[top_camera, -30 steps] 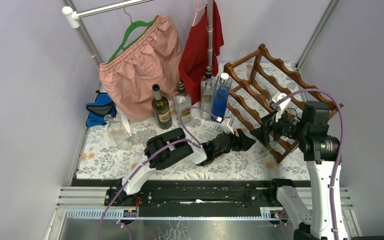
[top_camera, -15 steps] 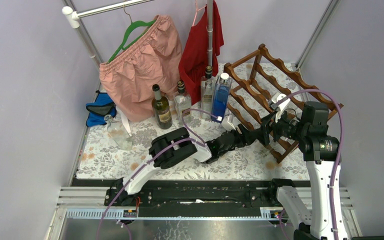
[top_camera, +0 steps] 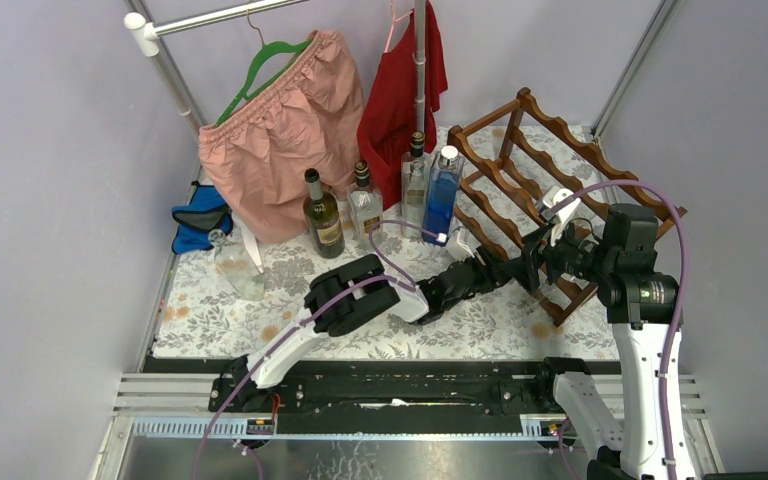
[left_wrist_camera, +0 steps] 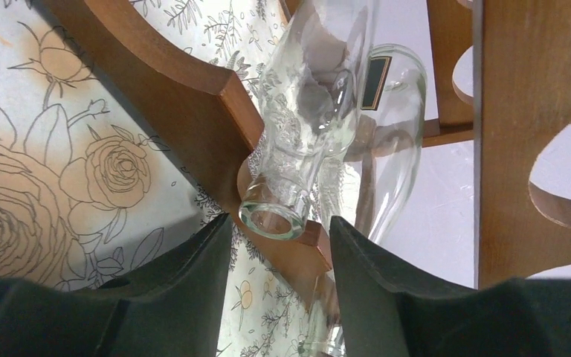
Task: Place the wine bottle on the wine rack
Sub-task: Pick up the wine bottle from the center of the board.
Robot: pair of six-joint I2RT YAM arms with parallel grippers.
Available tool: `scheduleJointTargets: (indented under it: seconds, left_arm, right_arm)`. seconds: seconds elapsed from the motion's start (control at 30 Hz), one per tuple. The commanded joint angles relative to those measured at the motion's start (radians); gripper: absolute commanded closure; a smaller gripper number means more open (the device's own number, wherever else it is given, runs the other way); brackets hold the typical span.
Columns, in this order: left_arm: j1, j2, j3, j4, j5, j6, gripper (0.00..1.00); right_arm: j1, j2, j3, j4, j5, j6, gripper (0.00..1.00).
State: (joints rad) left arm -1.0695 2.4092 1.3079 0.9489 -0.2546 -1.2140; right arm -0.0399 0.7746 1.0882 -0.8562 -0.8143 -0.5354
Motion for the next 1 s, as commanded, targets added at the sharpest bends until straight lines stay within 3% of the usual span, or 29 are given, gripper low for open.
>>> scheduleJointTargets:
  seconds: [0.0,0.5,0.83,0.97]
  left_arm:
    - [0.015,0.04,0.01,-0.024,-0.007,-0.012,0.44]
    - [0.022,0.037,-0.037,0.049,0.037,-0.023,0.73]
    - [0.021,0.022,-0.066,0.079,0.072,-0.02,0.74]
    - [0.02,0.018,-0.081,0.092,0.089,-0.033,0.69]
  right_arm:
    - [0.005,-0.01,-0.002,-0.002,-0.031,-0.009,0.23]
    - [0.005,-0.006,-0.011,0.005,-0.032,-0.005,0.23]
    - [0.005,-0.001,-0.006,0.005,-0.033,-0.004,0.23]
    - [0.005,0.0,-0.005,0.003,-0.032,-0.005,0.23]
